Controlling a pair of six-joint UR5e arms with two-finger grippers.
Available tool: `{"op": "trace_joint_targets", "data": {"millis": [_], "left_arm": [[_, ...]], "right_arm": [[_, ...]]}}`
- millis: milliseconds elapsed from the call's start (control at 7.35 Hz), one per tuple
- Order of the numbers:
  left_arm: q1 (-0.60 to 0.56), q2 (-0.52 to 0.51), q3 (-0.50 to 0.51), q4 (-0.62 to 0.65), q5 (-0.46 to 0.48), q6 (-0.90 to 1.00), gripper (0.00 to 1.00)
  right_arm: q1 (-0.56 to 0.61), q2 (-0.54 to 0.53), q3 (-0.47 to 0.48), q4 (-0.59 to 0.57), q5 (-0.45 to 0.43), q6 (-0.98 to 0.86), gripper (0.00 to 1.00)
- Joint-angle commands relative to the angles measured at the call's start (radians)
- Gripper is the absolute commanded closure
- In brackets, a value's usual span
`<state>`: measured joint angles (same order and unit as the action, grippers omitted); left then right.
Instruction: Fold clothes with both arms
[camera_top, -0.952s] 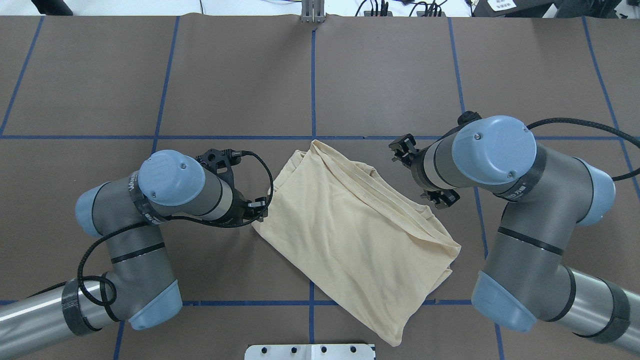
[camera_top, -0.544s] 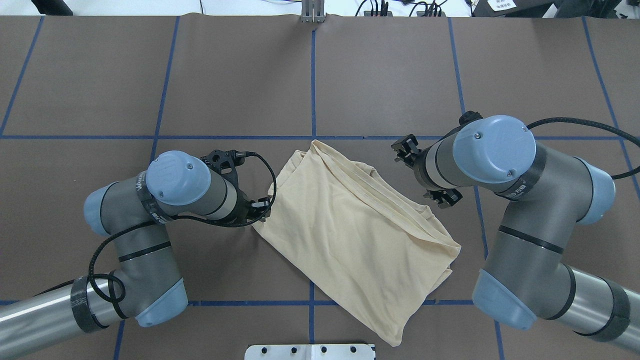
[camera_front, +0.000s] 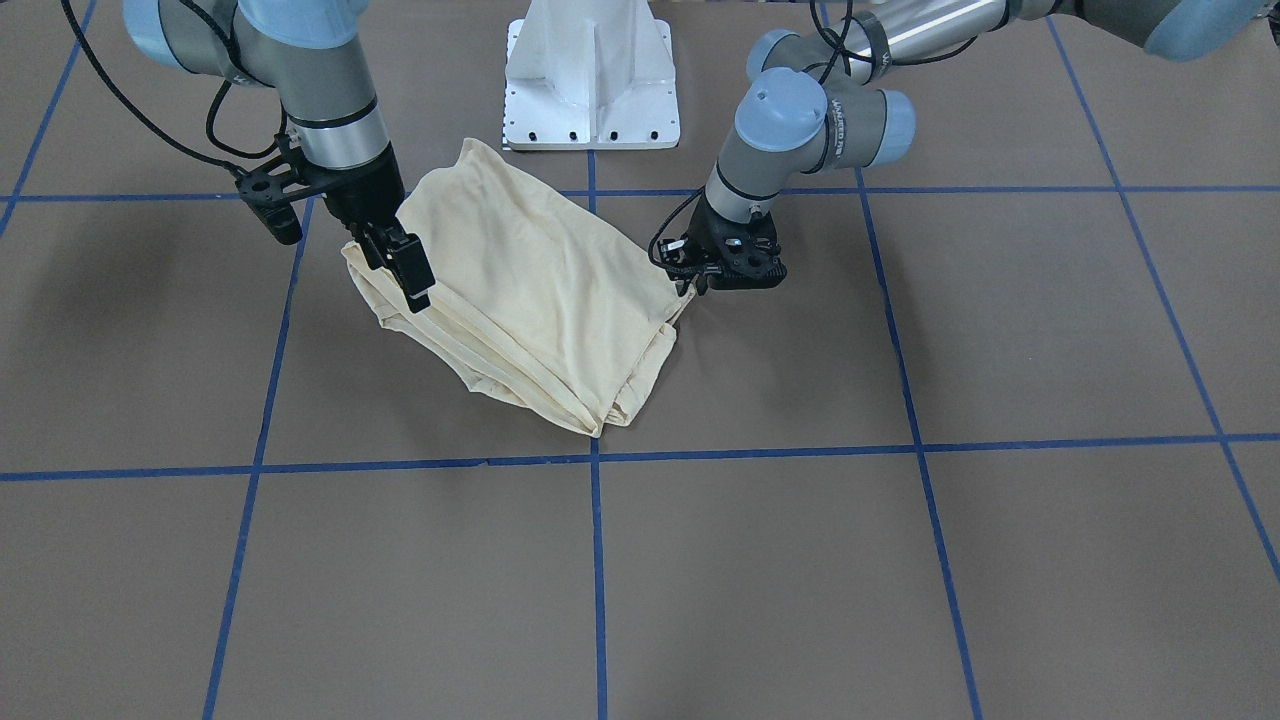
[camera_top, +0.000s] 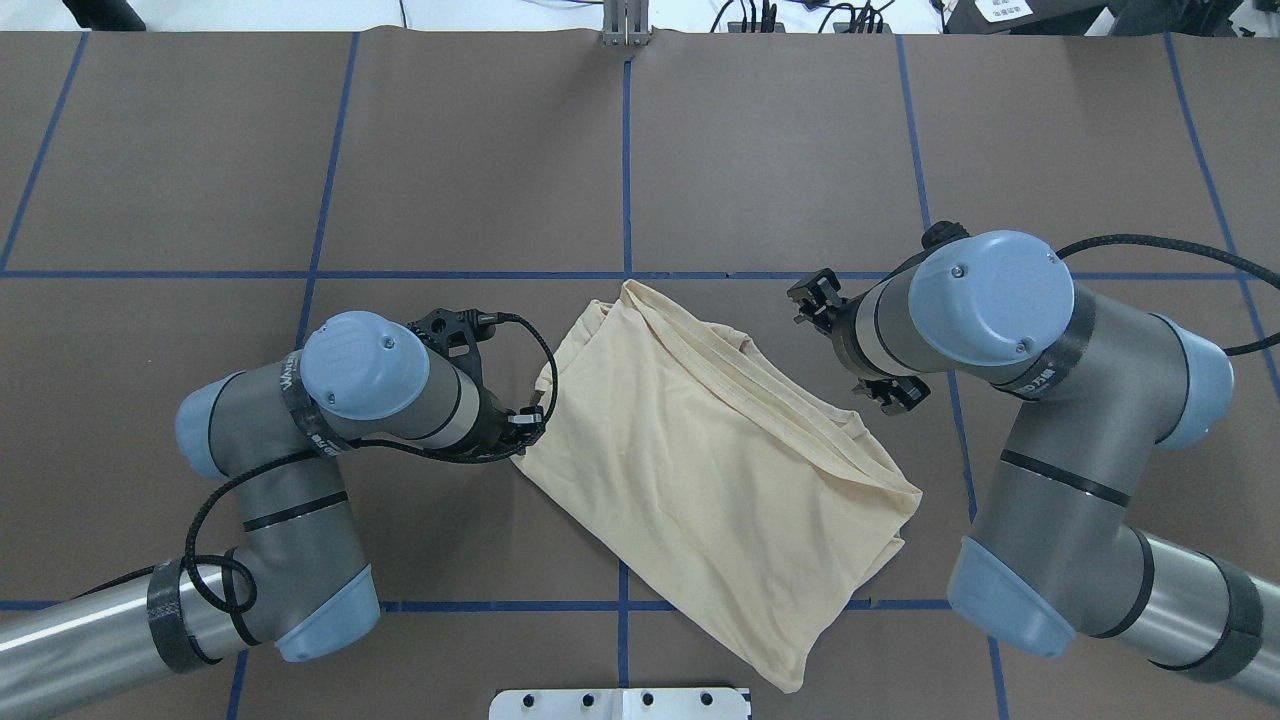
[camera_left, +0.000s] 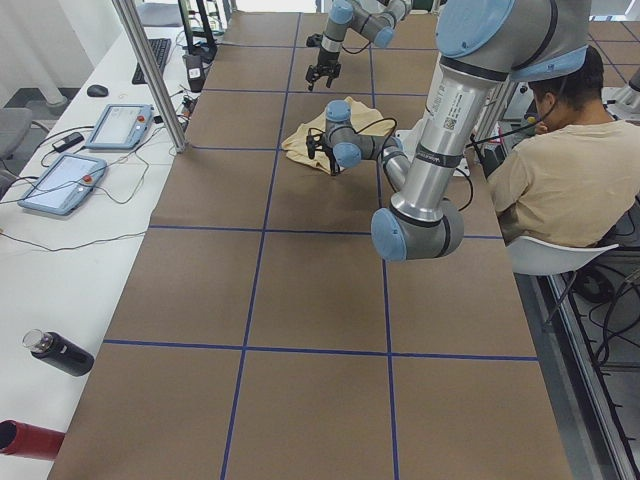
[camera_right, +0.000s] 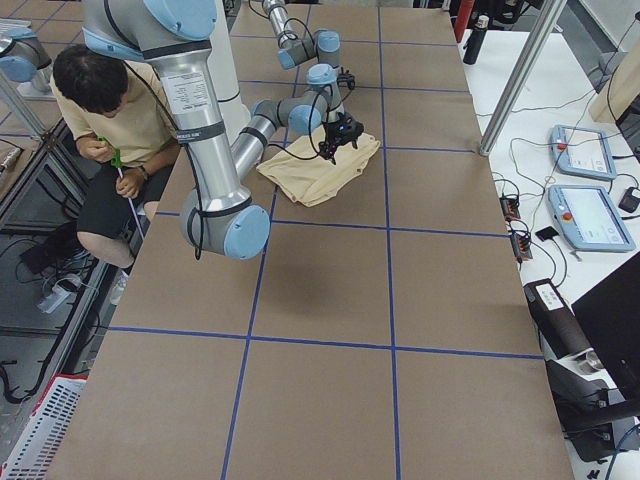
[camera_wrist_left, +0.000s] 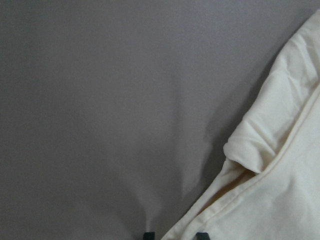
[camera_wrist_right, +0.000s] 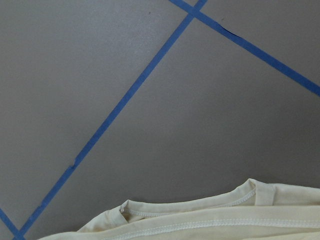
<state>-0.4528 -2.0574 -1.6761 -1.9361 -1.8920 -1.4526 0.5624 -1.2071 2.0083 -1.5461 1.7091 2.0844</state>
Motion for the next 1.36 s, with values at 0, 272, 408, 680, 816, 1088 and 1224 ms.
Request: {"op": "trace_joint_targets", "data": {"millis": [0,272,408,680,816,1088,1224], "left_arm": [[0.003,0.0,-0.001,0.0,0.001,0.0,1.0],[-0.016,0.0,-0.016,0.003,0.004,0.003,1.0],[-0.09,0.0,-0.008,0.003,0.005,0.112,1.0],[-0.252,-0.019,0.092,-0.053,0.024,0.347,1.0],[-0.3,-0.059,0.234,-0.193,0.024,0.388,1.0],[-0.357,-0.17,0.47,-0.351,0.025,0.394,0.86],[-0.386,-0.193,0.47,-0.343,0.022,0.414,0.68]], "right_arm": [[0.001,0.0,0.0,-0.003,0.0,-0.001,0.0],[0.007,0.0,0.0,-0.008,0.0,-0.003,0.0],[0.019,0.0,-0.003,-0.008,0.003,-0.003,0.0],[0.019,0.001,-0.017,-0.005,0.003,-0.015,0.0],[0.018,0.006,-0.026,0.003,0.003,-0.015,0.0],[0.001,0.04,-0.045,0.032,0.001,-0.003,0.0],[-0.034,0.06,-0.084,0.114,-0.006,0.002,0.0]]}}
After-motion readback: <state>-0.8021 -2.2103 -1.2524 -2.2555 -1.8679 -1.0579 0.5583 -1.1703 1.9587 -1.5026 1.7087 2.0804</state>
